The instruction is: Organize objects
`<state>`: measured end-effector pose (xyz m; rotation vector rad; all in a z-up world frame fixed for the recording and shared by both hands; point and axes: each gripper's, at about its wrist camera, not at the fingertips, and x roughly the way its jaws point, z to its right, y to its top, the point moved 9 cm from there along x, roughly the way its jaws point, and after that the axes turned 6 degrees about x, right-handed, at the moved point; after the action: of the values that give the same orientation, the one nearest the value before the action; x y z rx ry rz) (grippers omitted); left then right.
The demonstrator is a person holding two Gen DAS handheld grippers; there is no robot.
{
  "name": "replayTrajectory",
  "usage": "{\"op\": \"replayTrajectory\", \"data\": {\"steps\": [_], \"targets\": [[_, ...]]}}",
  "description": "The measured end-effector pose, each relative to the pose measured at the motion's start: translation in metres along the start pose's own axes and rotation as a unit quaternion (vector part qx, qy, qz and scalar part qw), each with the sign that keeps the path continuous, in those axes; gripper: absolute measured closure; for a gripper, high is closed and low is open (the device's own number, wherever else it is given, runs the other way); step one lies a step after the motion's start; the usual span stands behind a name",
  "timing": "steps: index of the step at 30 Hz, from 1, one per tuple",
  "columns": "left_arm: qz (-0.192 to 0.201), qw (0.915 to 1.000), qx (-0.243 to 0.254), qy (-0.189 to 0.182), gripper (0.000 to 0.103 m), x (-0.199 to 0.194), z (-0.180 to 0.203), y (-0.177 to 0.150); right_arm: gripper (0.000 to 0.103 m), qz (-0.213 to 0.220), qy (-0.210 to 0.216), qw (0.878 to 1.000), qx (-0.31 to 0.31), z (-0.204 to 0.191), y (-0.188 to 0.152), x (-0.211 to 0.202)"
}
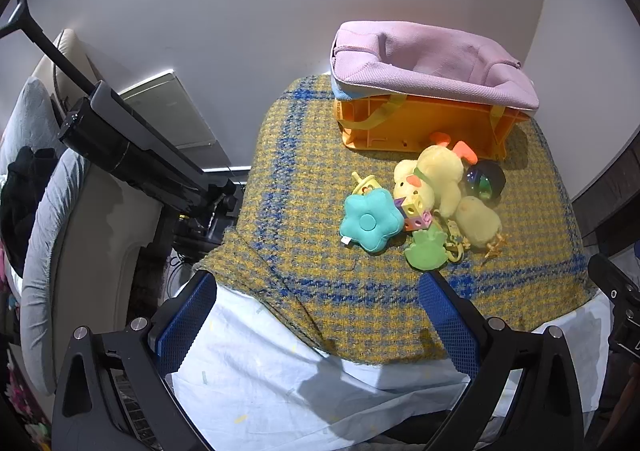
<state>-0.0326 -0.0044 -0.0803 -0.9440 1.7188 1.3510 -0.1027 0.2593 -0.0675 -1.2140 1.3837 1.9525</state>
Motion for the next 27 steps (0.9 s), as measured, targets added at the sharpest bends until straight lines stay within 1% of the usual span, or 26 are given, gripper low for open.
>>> {"op": "replayTrajectory", "data": {"steps": [27], "targets": [[-0.003,1.0,-0.009,-0.001,0.0,0.0006,-0.001,-0.0026,0.001,0.004,0.001,1.0,-0.009,-0.0011,0.0001,-0.0015]]}}
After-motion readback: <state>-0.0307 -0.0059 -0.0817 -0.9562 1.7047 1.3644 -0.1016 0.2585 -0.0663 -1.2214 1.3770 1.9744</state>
